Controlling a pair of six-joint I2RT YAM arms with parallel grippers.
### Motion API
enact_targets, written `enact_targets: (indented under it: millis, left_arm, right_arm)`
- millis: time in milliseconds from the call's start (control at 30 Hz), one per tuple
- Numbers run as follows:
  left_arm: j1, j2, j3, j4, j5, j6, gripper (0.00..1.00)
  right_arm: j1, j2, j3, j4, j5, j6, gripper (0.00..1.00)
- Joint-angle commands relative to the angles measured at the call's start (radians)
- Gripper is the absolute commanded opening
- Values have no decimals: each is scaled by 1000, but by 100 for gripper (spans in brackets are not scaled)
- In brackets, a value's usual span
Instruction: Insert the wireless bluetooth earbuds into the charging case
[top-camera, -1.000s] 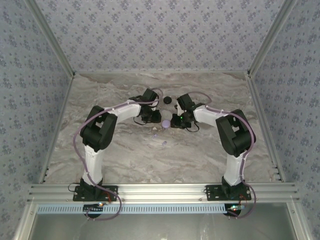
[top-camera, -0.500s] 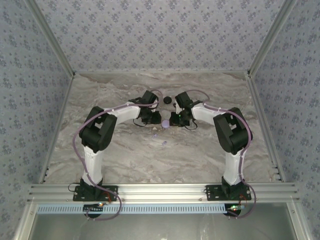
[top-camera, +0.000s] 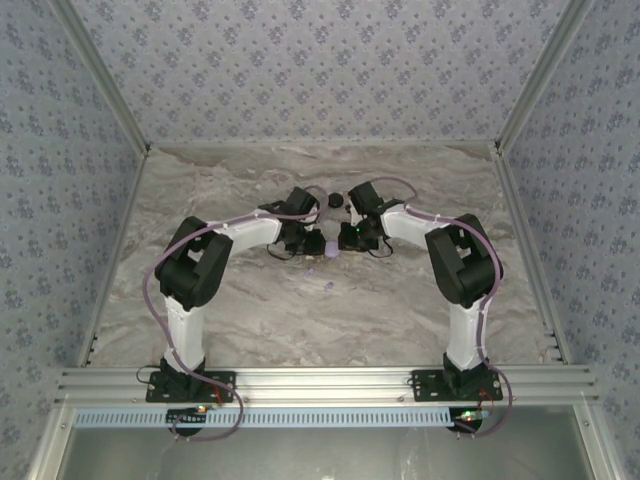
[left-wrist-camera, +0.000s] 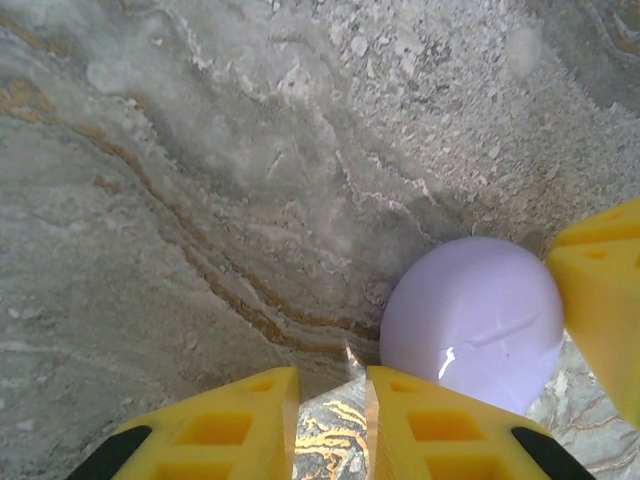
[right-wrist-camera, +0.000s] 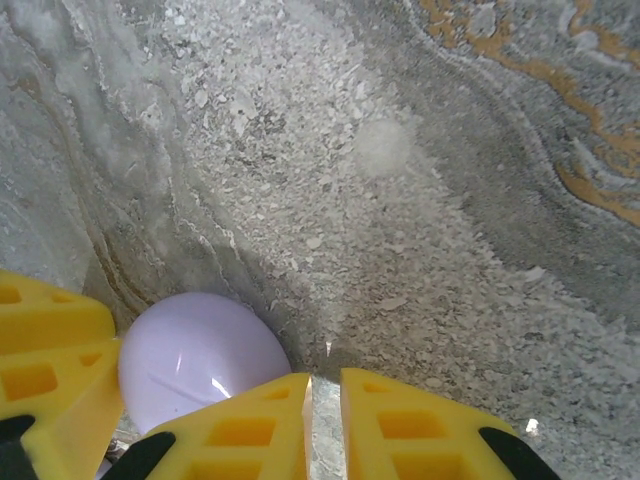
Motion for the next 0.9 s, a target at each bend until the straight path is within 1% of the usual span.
enact_targets:
  millis: [0,200,333,500,567,700,800,867]
  left_arm:
    - [-7,-35,-19,-46,9,-12,24]
    - [-4,-60,-23,-72,-65,-17,25]
    - [15,-109,-60,-43,-96,-33,27]
    - [50,-173,-137,62,-35,-63,34]
    - [62,-180,-158,111,17,-76,38]
    - [78,-167,-189,213,127,-117,42]
    - [79,-151,-201,272,179,-146,46]
    - [79,-138,-204,294,198,-160,48]
  right_arm:
    - [5,18,30,-44,24,-1,17]
    - [3,-18,15,-62,63,-1,18]
    - [-5,-71,-17,-51,51,-2,19]
    - [-19,-117,-55,-1,-43,-4,24]
    - [-27,-116,-60,15,-81,4,25]
    - [-39,-101,-69,51,-136,20,27]
    - [-47,-82,-71,67,-162,31,27]
    - [-54,-72,-75,83,-186,37,27]
